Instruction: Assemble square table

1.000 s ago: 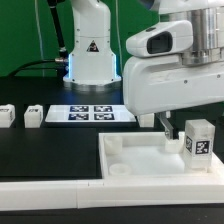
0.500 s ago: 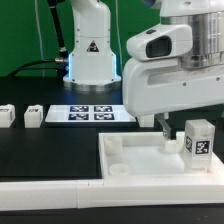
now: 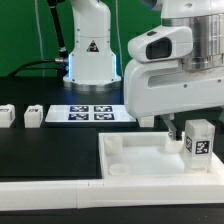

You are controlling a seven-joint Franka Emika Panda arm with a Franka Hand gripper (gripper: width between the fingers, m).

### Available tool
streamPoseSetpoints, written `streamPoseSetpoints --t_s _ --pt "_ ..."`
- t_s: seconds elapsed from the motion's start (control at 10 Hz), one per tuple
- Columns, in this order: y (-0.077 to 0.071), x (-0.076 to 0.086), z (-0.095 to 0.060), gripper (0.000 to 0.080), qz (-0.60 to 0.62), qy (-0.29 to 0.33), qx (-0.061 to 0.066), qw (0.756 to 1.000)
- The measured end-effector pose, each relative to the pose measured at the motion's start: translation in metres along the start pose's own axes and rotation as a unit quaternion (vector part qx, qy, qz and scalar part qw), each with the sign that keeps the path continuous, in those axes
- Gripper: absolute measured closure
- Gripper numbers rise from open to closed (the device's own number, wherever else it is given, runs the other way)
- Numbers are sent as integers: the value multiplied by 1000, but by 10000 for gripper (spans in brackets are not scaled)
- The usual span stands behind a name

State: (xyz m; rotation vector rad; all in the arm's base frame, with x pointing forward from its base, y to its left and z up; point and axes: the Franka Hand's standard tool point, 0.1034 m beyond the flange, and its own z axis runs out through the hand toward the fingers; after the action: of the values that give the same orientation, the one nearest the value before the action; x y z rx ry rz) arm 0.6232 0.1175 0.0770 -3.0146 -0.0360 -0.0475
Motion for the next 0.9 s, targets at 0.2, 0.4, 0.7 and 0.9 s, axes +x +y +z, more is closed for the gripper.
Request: streamPoseSetpoints --t_s 0.2,0.4,0.7,0.9 --pt "1 0 0 508 62 0 0 998" --pt "1 0 0 509 117 0 1 993" --pt "0 0 1 509 287 4 1 958" --pt "0 1 1 508 450 4 16 893"
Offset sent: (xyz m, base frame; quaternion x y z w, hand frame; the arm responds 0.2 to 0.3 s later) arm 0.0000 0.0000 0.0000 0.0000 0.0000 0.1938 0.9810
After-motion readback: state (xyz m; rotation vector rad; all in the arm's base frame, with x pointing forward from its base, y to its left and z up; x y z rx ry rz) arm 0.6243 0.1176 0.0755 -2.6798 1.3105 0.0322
